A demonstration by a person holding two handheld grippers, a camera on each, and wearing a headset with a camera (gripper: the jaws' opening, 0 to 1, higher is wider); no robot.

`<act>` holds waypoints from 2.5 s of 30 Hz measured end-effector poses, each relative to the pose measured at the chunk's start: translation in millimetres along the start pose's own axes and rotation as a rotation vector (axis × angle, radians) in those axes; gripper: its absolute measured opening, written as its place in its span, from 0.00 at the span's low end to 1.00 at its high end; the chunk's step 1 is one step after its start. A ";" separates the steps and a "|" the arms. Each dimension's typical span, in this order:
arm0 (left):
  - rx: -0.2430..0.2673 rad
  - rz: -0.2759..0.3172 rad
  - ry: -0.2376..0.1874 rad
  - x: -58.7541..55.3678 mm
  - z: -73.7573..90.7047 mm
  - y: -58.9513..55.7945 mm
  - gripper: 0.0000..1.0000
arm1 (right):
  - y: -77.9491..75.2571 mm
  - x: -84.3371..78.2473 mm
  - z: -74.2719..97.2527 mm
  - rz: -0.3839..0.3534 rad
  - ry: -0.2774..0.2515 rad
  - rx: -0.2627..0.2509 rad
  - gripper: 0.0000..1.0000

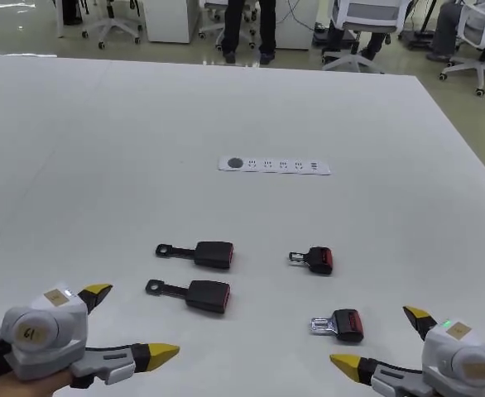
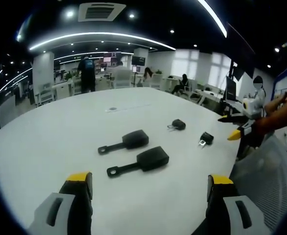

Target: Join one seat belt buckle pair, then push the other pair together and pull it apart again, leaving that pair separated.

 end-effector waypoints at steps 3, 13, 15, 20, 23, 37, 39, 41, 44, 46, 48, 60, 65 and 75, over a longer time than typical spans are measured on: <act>0.000 0.001 -0.002 0.0 -0.2 0.7 1.00 | 0.1 0.1 1.5 -0.001 -0.001 -0.002 0.99; 0.000 -0.002 -0.004 0.9 1.0 -1.6 1.00 | 2.6 1.0 4.9 -0.004 -0.003 -0.005 0.99; -0.004 -0.001 -0.005 1.2 1.4 -2.8 1.00 | 3.4 0.8 5.5 -0.004 -0.003 -0.002 0.99; -0.004 -0.001 -0.003 0.7 1.8 -3.4 1.00 | 3.1 -1.2 6.0 0.001 0.005 -0.004 0.99; -0.002 -0.001 -0.003 0.4 1.8 -3.0 1.00 | 4.0 -0.8 7.9 -0.001 0.002 -0.002 0.99; -0.004 -0.003 -0.007 0.7 2.0 -4.6 1.00 | 2.5 -2.6 10.0 -0.001 0.001 -0.002 0.99; -0.005 -0.003 -0.006 0.7 2.1 -5.2 1.00 | 1.8 -3.3 10.4 0.000 0.004 -0.002 0.99; -0.005 -0.003 -0.006 0.5 2.1 -5.2 1.00 | 1.7 -3.1 10.8 0.001 0.004 0.001 0.99; -0.008 -0.008 -0.002 0.3 2.0 -5.9 1.00 | 0.8 -2.7 10.5 0.003 0.003 0.002 0.99; -0.009 -0.007 -0.002 0.9 2.1 -5.7 1.00 | 0.5 -1.8 10.4 0.007 0.004 0.004 0.99; -0.010 -0.011 -0.001 1.8 2.0 -5.7 1.00 | 0.4 0.1 10.9 0.008 0.001 0.005 0.99; -0.020 -0.031 0.008 4.9 -1.3 -0.3 1.00 | -0.9 3.8 8.3 0.020 0.011 0.018 0.98; -0.022 -0.035 0.016 5.2 -1.4 -1.0 1.00 | -0.6 3.7 5.6 0.019 0.012 0.025 0.98; -0.041 -0.053 0.038 5.8 -8.9 0.9 1.00 | 1.0 0.0 1.7 0.029 0.031 0.047 0.98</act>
Point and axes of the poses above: the centre of the closed fingertips' face, and the gripper's own axes: z roughly backward along the fingers, y roughly to its left, x roughly out of its top, the point moved 8 cm from there along z, roughly backward along the fingers, and after that the axes turned 4 degrees about z, right-handed, at the moved point
